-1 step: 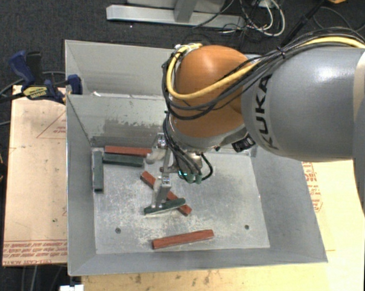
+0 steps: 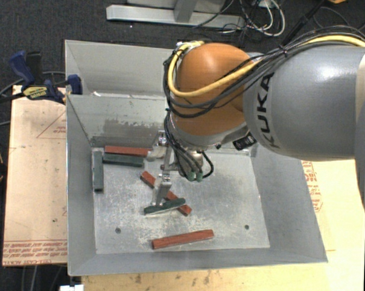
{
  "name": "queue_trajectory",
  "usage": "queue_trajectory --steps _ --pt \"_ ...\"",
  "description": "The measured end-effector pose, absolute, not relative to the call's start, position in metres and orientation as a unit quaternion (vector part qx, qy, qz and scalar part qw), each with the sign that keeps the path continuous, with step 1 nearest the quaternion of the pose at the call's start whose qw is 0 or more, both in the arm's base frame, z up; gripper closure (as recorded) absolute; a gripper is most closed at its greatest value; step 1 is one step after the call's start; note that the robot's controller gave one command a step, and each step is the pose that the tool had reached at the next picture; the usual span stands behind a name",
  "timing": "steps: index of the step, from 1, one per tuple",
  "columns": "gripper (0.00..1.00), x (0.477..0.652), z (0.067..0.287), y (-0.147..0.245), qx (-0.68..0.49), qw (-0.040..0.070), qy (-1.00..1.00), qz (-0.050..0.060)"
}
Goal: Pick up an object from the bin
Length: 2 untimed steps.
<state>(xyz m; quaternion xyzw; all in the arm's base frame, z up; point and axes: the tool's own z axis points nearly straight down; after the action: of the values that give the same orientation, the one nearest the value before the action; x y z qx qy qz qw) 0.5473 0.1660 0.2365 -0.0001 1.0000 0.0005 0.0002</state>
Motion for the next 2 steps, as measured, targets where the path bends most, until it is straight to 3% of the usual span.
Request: queue_trajectory --steps 1,2 --pt "0.00 0.556 0.164 0.132 0.035 0.002 0.999 0.001" --pt "0.00 0.556 0.081 0.107 0.060 0.015 0.998 0.006"
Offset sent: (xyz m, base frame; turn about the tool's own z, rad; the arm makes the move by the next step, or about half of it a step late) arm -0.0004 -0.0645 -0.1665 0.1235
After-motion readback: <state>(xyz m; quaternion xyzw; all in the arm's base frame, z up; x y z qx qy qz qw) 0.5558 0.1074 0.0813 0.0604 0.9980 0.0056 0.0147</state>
